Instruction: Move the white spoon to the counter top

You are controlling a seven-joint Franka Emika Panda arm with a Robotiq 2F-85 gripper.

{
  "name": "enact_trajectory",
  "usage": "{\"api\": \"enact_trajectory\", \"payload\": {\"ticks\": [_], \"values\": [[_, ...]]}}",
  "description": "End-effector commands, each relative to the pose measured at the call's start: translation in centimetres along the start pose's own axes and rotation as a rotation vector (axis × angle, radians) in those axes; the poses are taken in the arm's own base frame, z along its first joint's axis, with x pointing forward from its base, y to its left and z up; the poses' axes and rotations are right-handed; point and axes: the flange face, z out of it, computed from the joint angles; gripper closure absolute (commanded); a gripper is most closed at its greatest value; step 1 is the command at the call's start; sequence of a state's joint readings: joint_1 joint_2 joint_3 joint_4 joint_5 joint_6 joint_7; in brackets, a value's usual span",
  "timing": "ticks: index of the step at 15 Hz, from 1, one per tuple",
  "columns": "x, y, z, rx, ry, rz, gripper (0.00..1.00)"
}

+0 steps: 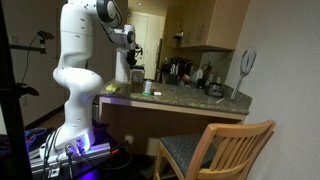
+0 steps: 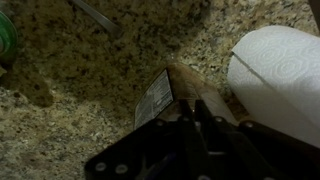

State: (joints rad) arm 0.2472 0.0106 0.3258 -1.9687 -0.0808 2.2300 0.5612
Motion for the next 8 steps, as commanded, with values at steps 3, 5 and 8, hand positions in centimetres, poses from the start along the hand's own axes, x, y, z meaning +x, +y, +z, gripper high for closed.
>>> {"api": "enact_trajectory", "payload": {"ticks": [3,5,8], "values": [[-0.6,1.2,-1.4,-0.124,-0.051,-0.069,0.97],[-1.2,1.9,-3.9,-0.138,-0.083,-0.127,0.97],[-2.9,3.4,-8.5,-0.126,-0.099,-0.213,0.97]]}}
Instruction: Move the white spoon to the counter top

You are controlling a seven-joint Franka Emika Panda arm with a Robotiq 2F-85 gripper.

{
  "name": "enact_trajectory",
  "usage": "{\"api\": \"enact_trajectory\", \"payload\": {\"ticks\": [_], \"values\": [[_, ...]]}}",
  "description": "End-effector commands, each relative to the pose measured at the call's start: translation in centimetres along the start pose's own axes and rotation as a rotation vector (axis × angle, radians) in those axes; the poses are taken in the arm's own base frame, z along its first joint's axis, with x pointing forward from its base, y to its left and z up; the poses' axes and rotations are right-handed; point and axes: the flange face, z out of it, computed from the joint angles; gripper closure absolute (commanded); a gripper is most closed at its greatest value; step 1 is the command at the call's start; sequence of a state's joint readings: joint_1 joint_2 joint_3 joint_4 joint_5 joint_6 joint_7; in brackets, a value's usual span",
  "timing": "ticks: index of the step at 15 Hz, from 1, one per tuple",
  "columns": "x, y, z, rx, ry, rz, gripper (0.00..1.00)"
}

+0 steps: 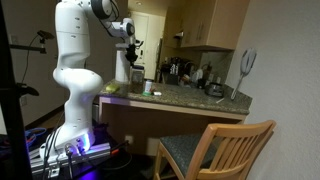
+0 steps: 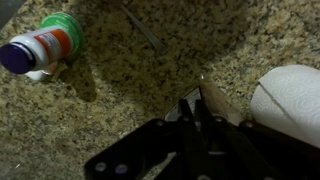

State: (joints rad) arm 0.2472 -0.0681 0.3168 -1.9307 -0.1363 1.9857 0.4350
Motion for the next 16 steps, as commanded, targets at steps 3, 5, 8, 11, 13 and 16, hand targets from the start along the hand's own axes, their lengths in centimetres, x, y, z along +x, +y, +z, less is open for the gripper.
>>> {"api": "enact_trajectory", "payload": {"ticks": [3,5,8,11,13,16], "values": [[-5.3,4.2,-6.7,0.061,-0.035,-0.126,0.97],[-7.8,6.1,-8.2,0.128,-0.064,-0.153,0.97],[-12.2,9.4,-8.4,0.222,-0.142,-0.179,0.97],[-16.1,12.1,-6.6,0.297,-0.229,-0.181,0.97],[-18.3,12.8,-4.2,0.313,-0.274,-0.188,0.97],[-20.6,12.3,0.0,0.234,-0.298,-0.196,0.97]]}}
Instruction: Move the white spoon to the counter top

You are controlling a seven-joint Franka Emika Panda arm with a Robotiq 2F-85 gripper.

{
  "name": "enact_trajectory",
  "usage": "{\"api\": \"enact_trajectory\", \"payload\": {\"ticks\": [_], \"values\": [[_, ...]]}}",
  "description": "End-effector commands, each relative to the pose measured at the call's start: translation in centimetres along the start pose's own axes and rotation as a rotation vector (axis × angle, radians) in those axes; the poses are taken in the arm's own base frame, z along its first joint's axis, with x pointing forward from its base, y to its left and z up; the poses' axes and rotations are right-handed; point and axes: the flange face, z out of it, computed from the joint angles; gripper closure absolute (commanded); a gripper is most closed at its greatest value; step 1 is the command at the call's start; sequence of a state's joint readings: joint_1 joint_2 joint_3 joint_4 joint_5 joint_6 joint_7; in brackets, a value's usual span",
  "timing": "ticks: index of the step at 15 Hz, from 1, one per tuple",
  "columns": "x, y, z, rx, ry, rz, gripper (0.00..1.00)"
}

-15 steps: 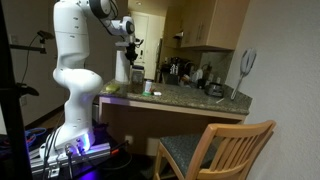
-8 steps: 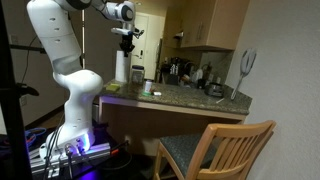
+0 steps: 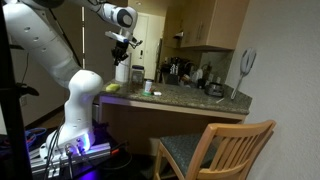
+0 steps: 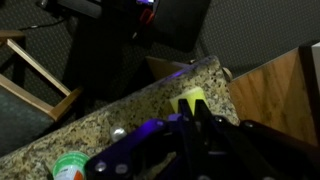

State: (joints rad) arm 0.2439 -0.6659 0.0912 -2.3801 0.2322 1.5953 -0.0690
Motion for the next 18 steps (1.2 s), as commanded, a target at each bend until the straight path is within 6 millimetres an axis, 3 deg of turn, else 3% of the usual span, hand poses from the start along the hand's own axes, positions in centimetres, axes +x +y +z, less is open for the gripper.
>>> {"api": "enact_trajectory", "payload": {"ticks": [1,4,8,11,12,15,16,18], "values": [[-1.6,0.6,5.4,-0.052,-0.032,-0.016,0.97],[-2.2,0.8,8.1,-0.073,-0.040,-0.020,0.97],[-2.0,1.6,10.1,-0.084,-0.025,-0.013,0.97],[-1.1,2.4,9.6,-0.070,-0.016,0.012,0.97],[-1.5,1.4,9.8,-0.067,-0.034,0.014,0.90],[-1.5,1.7,9.6,-0.064,-0.027,0.019,0.90],[-1.4,1.7,9.6,-0.064,-0.026,0.019,0.97],[-1.6,1.8,9.5,-0.068,-0.076,-0.015,0.97]]}}
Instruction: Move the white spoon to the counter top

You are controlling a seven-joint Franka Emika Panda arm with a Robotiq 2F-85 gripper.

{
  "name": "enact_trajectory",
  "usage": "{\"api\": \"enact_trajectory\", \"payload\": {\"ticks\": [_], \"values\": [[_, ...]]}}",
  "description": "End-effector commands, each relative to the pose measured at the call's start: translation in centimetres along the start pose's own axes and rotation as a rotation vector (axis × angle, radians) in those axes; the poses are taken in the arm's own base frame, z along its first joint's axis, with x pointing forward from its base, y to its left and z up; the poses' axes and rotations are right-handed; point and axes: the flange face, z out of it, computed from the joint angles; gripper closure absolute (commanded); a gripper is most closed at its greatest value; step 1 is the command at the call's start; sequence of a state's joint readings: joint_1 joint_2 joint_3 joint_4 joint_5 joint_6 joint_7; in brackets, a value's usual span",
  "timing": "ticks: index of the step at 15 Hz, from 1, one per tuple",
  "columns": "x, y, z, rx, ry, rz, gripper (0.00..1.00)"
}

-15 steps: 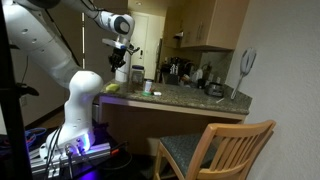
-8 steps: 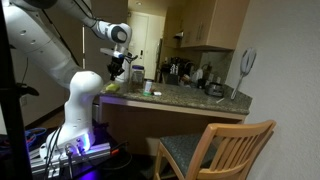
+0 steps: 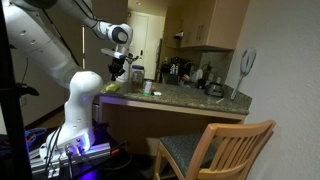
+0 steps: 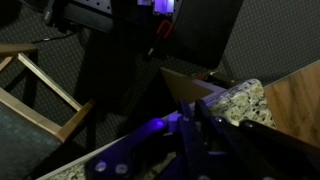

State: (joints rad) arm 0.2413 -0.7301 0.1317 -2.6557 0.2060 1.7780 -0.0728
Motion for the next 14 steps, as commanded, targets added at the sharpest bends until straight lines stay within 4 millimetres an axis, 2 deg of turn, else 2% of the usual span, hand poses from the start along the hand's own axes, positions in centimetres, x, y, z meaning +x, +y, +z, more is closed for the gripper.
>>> {"api": "enact_trajectory", "payload": {"ticks": [1,6,8,10,11,12,14], "values": [[-0.2,0.2,-0.1,-0.005,-0.059,-0.052,0.97],[-0.4,0.2,-0.1,-0.001,-0.084,-0.121,0.97],[-0.6,-0.2,0.0,0.130,-0.101,-0.171,0.97],[-0.4,-0.3,0.1,0.148,-0.027,-0.200,0.97],[4.5,-2.2,2.0,0.122,0.007,-0.210,0.97],[5.3,-2.6,0.9,0.058,0.070,-0.226,0.97],[8.6,-3.8,1.4,-0.045,0.176,-0.246,0.97]]}}
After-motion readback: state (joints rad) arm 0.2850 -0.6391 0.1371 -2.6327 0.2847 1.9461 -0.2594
